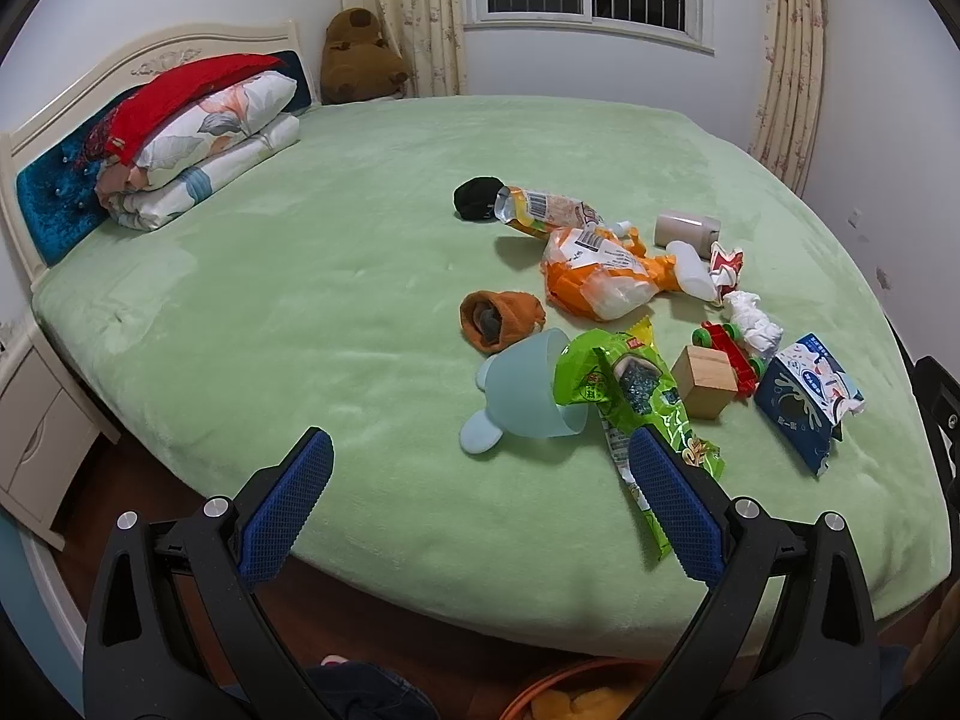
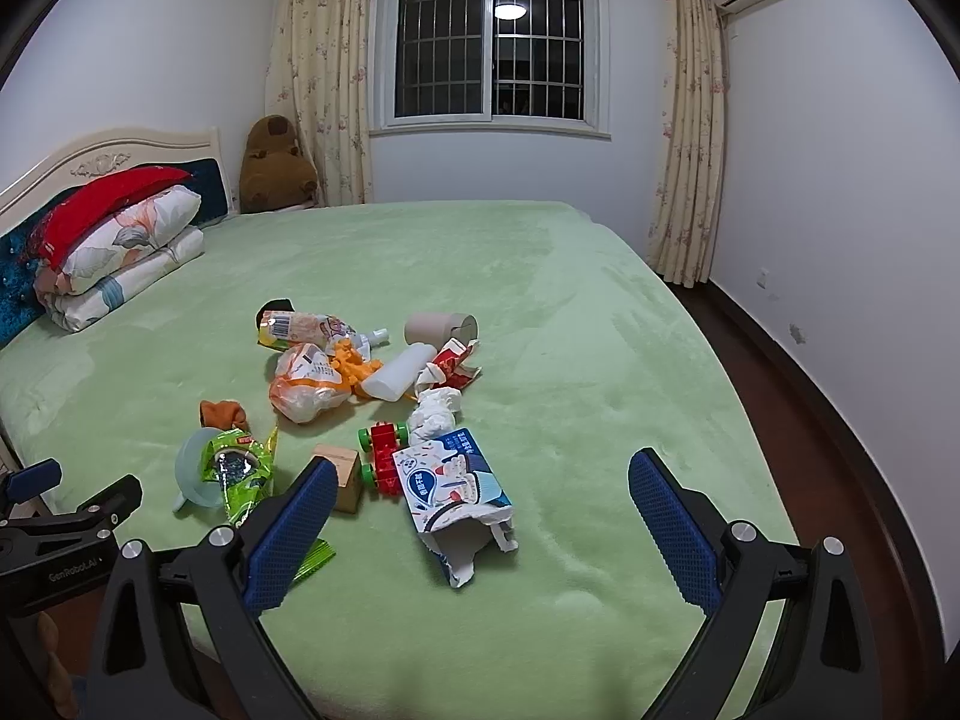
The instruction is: Collect trash
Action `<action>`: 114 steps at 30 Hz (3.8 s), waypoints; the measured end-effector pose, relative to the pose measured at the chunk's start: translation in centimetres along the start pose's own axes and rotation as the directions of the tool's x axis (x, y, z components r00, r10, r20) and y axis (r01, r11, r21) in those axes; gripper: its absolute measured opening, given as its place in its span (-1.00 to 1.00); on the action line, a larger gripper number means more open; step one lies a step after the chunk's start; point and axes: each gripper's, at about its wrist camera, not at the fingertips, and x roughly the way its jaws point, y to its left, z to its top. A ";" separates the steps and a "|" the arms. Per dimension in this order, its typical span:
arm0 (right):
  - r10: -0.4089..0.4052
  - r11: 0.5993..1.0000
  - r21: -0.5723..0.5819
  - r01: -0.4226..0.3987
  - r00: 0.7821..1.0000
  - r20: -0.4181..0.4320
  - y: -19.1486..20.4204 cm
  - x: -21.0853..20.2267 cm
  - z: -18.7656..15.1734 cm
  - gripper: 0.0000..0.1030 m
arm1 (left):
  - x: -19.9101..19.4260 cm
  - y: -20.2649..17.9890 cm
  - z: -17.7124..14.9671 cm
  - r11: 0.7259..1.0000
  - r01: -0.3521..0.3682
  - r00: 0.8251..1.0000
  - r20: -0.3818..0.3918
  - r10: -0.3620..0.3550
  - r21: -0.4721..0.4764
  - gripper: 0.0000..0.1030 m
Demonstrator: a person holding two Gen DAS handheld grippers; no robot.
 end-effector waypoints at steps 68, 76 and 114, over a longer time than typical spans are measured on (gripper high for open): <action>0.043 0.974 -0.205 -0.098 0.965 -0.259 0.5 11.3 -2.1 0.85 | 2.1 2.6 -2.2 0.994 0.102 0.986 -0.129 -0.106 -0.041 0.87; 0.087 0.973 -0.178 -0.148 0.946 -0.313 0.1 12.6 -2.5 0.02 | 3.3 0.9 -2.3 0.982 0.186 0.963 -0.189 -0.191 -0.046 0.87; 0.189 0.971 -0.124 -0.205 0.973 -0.128 -3.8 -0.6 -2.0 0.02 | 0.5 -4.9 -1.9 0.879 0.460 0.873 -0.246 -0.422 0.126 0.09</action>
